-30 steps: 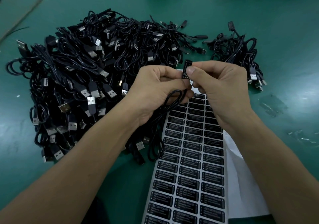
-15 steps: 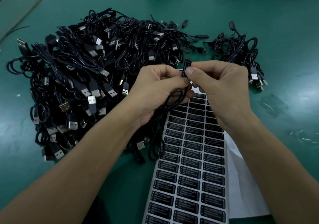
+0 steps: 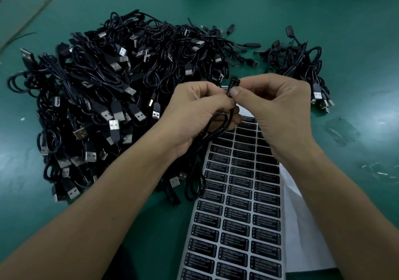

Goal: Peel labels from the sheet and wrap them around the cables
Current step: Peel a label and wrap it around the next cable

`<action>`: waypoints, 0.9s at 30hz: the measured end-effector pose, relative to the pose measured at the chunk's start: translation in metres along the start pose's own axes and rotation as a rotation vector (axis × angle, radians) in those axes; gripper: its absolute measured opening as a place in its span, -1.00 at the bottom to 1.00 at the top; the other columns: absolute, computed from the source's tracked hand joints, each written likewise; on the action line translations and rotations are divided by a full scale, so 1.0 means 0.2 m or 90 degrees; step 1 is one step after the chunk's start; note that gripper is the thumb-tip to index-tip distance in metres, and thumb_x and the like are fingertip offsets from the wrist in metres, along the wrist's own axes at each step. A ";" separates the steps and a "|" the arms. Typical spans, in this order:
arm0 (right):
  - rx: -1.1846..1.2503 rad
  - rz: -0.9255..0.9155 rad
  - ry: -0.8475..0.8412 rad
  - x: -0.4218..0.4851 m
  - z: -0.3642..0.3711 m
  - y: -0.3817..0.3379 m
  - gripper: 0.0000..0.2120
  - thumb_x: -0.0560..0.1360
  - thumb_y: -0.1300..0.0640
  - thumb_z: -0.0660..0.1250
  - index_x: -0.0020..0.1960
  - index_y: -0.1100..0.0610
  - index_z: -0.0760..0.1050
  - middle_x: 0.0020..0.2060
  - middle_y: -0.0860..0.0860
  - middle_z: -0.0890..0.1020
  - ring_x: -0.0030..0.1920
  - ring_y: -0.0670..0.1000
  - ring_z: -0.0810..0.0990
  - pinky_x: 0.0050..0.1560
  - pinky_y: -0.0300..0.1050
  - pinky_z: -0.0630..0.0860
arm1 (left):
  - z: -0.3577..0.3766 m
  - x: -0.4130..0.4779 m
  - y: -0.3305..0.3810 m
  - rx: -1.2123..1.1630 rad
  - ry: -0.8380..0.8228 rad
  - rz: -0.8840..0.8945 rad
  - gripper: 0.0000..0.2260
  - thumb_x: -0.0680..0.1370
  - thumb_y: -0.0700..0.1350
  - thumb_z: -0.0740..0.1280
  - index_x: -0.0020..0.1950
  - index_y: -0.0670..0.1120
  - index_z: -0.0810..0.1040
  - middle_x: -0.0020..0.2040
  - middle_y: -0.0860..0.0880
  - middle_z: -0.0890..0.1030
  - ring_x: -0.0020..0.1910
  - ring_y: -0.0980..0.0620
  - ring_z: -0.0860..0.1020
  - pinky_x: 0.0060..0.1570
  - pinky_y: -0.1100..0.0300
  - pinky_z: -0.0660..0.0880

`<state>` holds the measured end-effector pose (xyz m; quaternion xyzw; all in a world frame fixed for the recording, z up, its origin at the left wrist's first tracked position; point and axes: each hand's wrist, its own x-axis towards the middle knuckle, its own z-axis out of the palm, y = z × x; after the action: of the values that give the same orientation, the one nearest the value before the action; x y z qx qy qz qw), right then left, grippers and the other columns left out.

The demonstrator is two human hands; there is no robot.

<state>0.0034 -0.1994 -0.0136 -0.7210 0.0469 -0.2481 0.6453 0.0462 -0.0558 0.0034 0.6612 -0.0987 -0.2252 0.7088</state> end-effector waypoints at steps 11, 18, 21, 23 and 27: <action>0.003 -0.018 -0.001 -0.02 0.01 0.00 -0.86 0.42 0.31 0.54 -0.15 0.10 0.66 -0.34 -0.11 0.68 -0.29 -0.13 0.65 -0.19 -0.28 0.56 | 0.00 0.00 0.00 0.012 -0.003 0.012 -0.98 0.52 -0.36 0.39 -0.10 -0.29 0.58 -0.29 -0.24 0.67 -0.30 -0.11 0.67 -0.21 0.09 0.67; -0.033 0.037 0.033 -0.01 -0.02 0.00 -0.61 0.36 0.19 0.61 0.05 -0.02 0.49 -0.27 -0.07 0.73 -0.20 -0.04 0.72 -0.06 -0.11 0.66 | 0.00 0.00 -0.01 0.001 -0.002 0.008 -0.87 0.52 -0.36 0.41 -0.20 -0.21 0.57 -0.31 -0.19 0.67 -0.33 -0.07 0.68 -0.32 0.17 0.63; -0.015 0.057 0.020 0.00 -0.01 0.01 -0.67 0.40 0.21 0.58 0.08 0.04 0.56 -0.28 -0.09 0.72 -0.22 -0.11 0.70 -0.14 -0.27 0.59 | 0.00 0.00 -0.01 -0.004 -0.009 0.014 -0.88 0.52 -0.36 0.41 -0.19 -0.21 0.58 -0.29 -0.20 0.68 -0.32 -0.07 0.69 -0.32 0.17 0.63; 0.005 0.074 0.002 0.00 0.00 0.00 -0.74 0.42 0.22 0.56 0.08 0.12 0.61 -0.29 -0.06 0.72 -0.24 -0.16 0.67 -0.19 -0.34 0.54 | -0.01 0.00 -0.01 0.007 -0.023 0.020 -0.87 0.52 -0.36 0.41 -0.20 -0.19 0.60 -0.28 -0.22 0.68 -0.30 -0.09 0.69 -0.30 0.15 0.64; 0.031 0.080 -0.035 0.00 0.00 0.00 -0.93 0.45 0.21 0.53 -0.11 0.19 0.67 -0.33 -0.03 0.67 -0.32 -0.14 0.59 -0.28 -0.33 0.49 | -0.01 0.00 -0.01 0.032 -0.051 0.030 -0.82 0.51 -0.36 0.42 -0.26 -0.16 0.62 -0.29 -0.23 0.67 -0.32 -0.13 0.66 -0.28 0.12 0.65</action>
<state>0.0032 -0.1983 -0.0128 -0.7074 0.0684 -0.1887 0.6778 0.0468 -0.0540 0.0007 0.6668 -0.1485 -0.2322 0.6923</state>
